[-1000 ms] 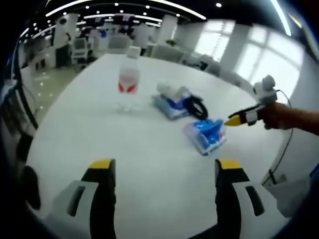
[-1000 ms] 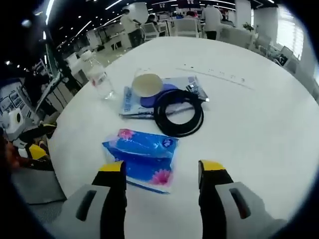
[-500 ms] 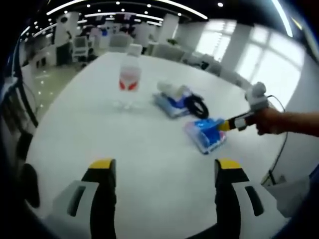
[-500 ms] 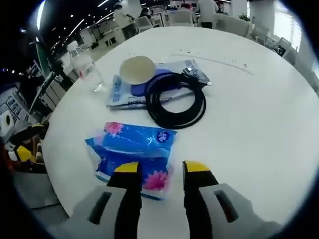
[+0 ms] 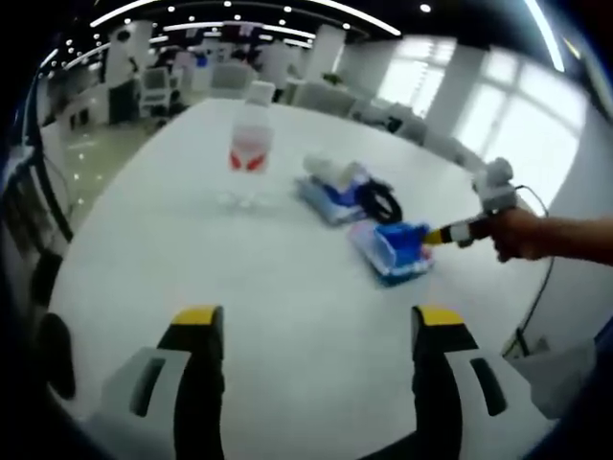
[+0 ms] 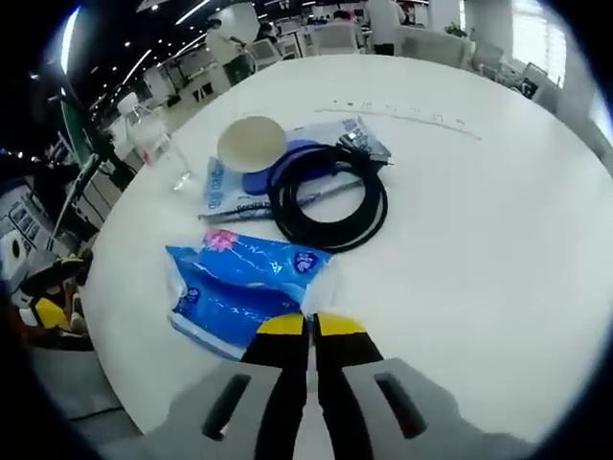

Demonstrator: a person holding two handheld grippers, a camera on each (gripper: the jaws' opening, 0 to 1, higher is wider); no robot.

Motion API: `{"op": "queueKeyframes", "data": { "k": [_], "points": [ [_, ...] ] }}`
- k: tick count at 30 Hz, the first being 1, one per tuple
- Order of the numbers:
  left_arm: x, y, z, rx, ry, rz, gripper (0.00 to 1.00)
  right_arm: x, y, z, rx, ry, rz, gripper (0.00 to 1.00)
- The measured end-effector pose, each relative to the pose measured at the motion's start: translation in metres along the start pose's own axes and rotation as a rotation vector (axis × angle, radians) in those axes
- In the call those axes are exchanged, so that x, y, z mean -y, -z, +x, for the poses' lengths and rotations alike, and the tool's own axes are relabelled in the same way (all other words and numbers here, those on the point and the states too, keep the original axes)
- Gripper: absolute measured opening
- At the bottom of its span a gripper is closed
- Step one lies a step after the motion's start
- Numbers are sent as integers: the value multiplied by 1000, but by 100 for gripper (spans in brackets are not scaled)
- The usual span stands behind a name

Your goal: Arrange the tabletop items into an orderly group along one side of the table until the central work area is clear of visible clutter.

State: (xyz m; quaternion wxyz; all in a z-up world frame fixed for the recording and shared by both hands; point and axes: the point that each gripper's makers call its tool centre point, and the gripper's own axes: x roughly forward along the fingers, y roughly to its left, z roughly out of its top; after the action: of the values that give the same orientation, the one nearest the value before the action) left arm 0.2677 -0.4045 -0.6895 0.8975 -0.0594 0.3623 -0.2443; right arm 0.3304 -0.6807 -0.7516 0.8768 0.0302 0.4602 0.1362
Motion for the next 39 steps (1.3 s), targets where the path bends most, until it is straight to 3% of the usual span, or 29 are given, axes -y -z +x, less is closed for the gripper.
{"op": "queueKeyframes", "data": {
  "k": [10, 22, 31, 39],
  "points": [
    [1, -1, -1, 7, 3, -1, 77, 42, -18, -28, 61, 63, -1, 1],
    [4, 0, 1, -1, 13, 15, 77, 102, -41, -64, 138, 151, 91, 1],
    [4, 1, 0, -3, 16, -6, 77, 148, -52, -72, 182, 196, 210, 1],
    [1, 3, 1, -10, 9, -11, 77, 171, -56, -81, 184, 231, 217, 1]
  ]
}}
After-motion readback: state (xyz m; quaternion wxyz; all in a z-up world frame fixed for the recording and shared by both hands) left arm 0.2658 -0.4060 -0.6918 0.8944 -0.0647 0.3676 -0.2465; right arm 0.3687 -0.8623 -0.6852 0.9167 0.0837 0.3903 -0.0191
